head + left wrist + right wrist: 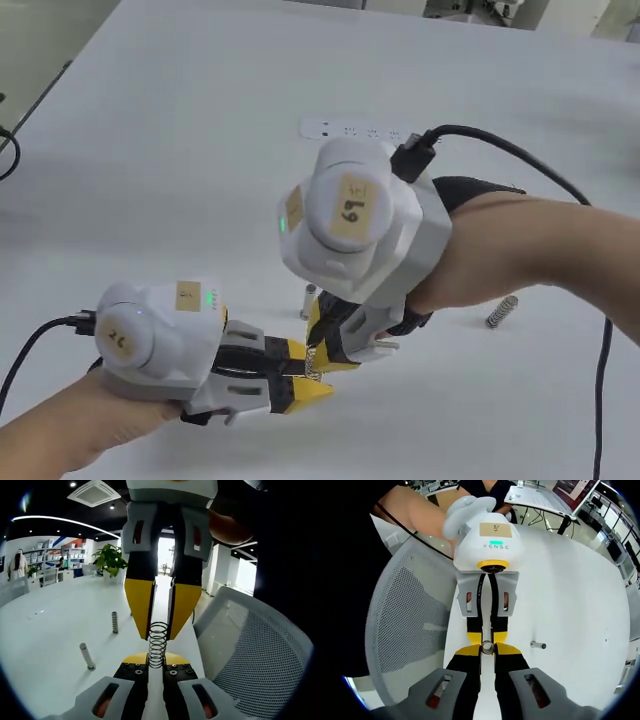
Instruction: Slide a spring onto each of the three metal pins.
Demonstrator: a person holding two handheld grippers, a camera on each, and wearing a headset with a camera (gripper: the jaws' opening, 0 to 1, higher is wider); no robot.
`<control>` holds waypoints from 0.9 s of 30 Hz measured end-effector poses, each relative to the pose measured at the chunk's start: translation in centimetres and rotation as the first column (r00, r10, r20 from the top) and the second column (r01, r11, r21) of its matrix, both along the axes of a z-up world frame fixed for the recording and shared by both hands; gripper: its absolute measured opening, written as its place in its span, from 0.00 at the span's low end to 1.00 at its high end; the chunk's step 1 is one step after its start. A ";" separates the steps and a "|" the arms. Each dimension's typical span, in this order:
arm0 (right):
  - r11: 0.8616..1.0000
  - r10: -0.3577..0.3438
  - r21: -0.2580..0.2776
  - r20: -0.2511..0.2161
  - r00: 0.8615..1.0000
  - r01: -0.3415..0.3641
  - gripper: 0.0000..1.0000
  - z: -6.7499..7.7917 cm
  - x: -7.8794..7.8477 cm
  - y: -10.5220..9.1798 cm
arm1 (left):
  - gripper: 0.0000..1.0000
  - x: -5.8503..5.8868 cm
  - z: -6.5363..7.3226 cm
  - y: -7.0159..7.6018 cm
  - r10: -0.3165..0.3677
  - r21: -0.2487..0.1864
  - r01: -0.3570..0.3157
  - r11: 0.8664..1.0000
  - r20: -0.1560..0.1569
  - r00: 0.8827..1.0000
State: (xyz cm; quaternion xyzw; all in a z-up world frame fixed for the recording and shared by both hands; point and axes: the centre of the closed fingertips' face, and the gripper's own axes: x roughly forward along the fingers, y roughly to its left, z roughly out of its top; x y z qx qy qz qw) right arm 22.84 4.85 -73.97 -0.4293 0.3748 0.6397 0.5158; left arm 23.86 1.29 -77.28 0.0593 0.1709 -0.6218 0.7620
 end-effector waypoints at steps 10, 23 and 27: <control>1.000 0.013 -0.004 0.025 1.000 -0.013 0.06 -0.1 0.1 0.2 | 0.02 0.1 -0.1 0.1 0.008 -0.011 -0.008 1.000 0.014 1.000; 0.999 0.040 0.032 0.098 0.994 -0.043 0.06 0.3 0.5 0.4 | 0.02 0.6 0.3 0.6 0.026 -0.026 -0.025 0.999 0.023 0.999; 0.999 0.038 0.031 0.096 0.995 -0.041 0.06 0.2 0.5 0.3 | 0.03 0.6 0.3 0.5 0.029 -0.026 -0.029 0.999 0.023 0.999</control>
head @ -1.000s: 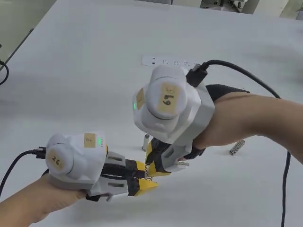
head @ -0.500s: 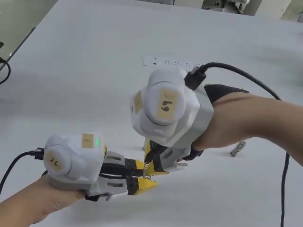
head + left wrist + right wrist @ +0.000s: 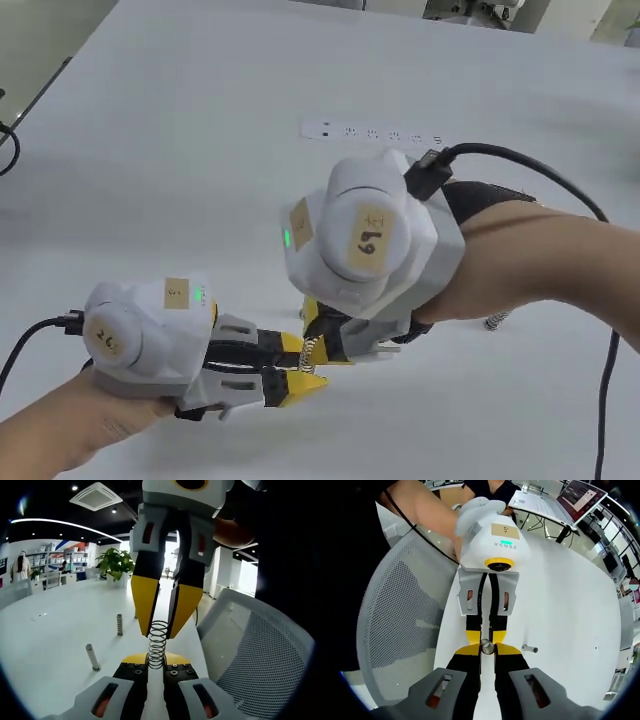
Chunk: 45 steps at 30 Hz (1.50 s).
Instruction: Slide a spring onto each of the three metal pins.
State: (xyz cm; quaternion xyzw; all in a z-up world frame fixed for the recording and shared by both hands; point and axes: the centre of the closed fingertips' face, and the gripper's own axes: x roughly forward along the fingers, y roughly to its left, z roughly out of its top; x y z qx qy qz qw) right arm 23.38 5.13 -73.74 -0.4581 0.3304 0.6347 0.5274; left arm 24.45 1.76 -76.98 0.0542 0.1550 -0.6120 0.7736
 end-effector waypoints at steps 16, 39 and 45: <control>1.000 -0.001 0.006 0.000 1.000 0.001 0.06 0.2 0.6 -0.2 | 0.21 0.2 -0.4 1.3 0.061 0.009 -0.061 0.998 -0.024 0.998; 0.998 -0.056 0.012 -0.014 0.998 0.056 0.06 0.4 1.6 -1.7 | 0.65 1.0 -0.4 5.2 0.198 0.038 -0.199 0.979 0.029 0.980; 0.999 -0.047 -0.009 -0.009 0.999 0.047 0.06 0.4 1.9 -2.1 | 0.75 1.1 -1.0 6.5 0.235 0.041 -0.235 0.971 0.002 0.972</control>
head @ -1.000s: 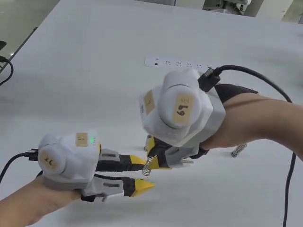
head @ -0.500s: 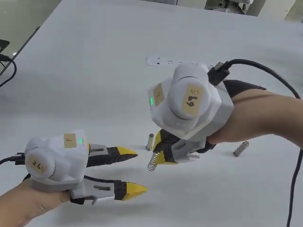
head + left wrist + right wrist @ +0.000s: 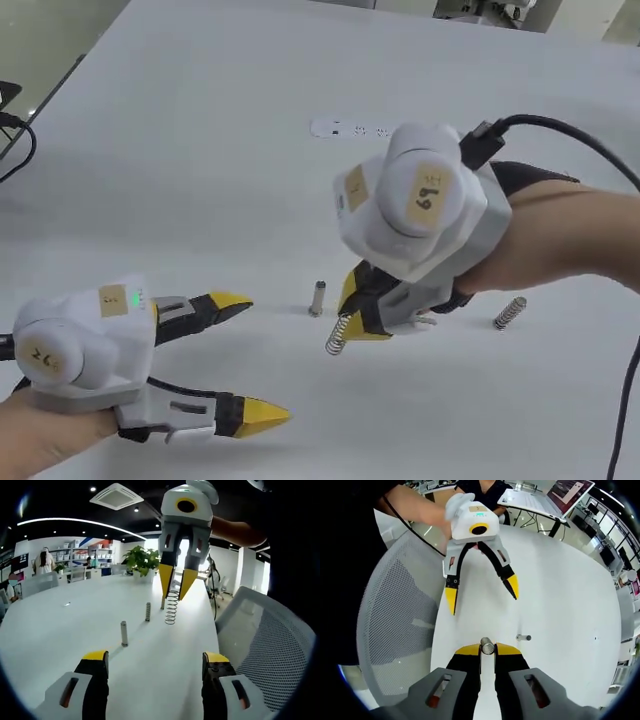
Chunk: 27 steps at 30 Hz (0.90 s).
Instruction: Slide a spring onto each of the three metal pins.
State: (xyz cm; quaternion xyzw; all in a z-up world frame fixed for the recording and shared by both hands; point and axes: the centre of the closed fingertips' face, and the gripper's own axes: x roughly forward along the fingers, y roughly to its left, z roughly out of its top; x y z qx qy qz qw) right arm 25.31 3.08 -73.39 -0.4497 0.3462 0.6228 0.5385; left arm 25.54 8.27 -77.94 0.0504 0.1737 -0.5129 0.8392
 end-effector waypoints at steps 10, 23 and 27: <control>0.995 0.090 -0.051 0.062 0.994 -0.087 0.06 -0.2 0.7 0.0 | 0.88 0.0 -0.5 0.5 0.032 0.013 -0.032 0.999 -0.013 0.999; 0.993 0.102 -0.066 0.070 0.992 -0.097 0.06 0.4 2.0 0.3 | 0.92 0.0 -0.4 0.6 0.054 0.000 -0.054 0.999 -0.042 0.998; 0.994 0.086 -0.074 0.071 0.994 -0.081 0.06 0.6 3.0 0.4 | 0.97 0.1 -0.4 0.7 0.062 -0.004 -0.062 0.998 -0.053 0.997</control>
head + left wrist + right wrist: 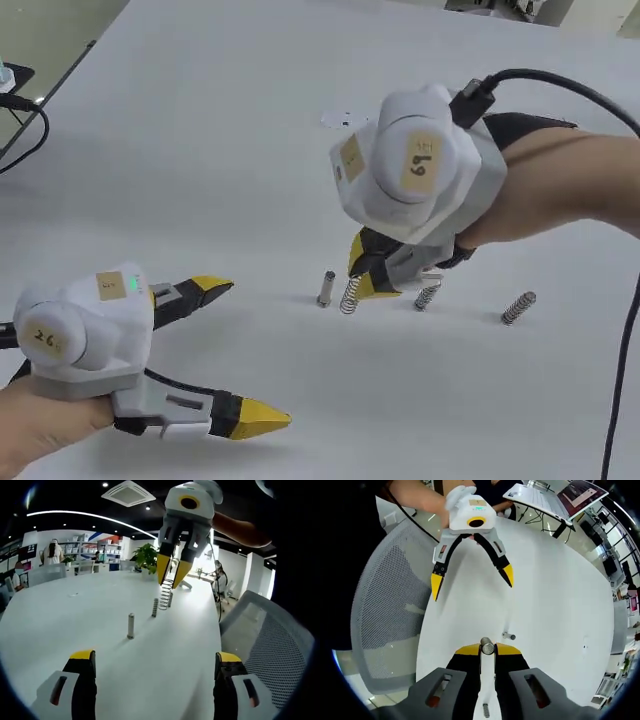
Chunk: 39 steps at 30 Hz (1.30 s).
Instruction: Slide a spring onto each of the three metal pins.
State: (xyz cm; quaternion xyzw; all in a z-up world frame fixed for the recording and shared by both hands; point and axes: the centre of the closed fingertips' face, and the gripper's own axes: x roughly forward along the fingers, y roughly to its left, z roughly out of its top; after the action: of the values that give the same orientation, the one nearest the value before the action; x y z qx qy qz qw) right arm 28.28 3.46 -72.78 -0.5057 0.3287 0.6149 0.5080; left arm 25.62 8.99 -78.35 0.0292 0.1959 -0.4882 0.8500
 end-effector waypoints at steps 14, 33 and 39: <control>0.999 -0.045 -0.005 -0.024 0.999 0.045 0.06 -0.1 2.3 0.3 | 0.98 0.3 -0.1 0.5 0.006 -0.001 -0.006 1.000 -0.004 1.000; 0.999 -0.043 -0.023 0.016 0.999 0.044 0.06 -1.1 4.3 1.1 | 0.98 0.3 0.3 0.8 0.006 -0.011 -0.006 1.000 -0.002 1.000; 0.999 -0.032 -0.026 0.022 0.999 0.033 0.06 -1.4 4.4 1.4 | 0.98 0.4 0.3 1.1 0.012 -0.014 -0.012 1.000 -0.002 1.000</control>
State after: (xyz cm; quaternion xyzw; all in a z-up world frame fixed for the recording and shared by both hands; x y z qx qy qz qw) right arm 32.66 4.84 -74.15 -0.5135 0.3393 0.5967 0.5149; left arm 26.05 10.08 -78.07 0.0217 0.1934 -0.4843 0.8530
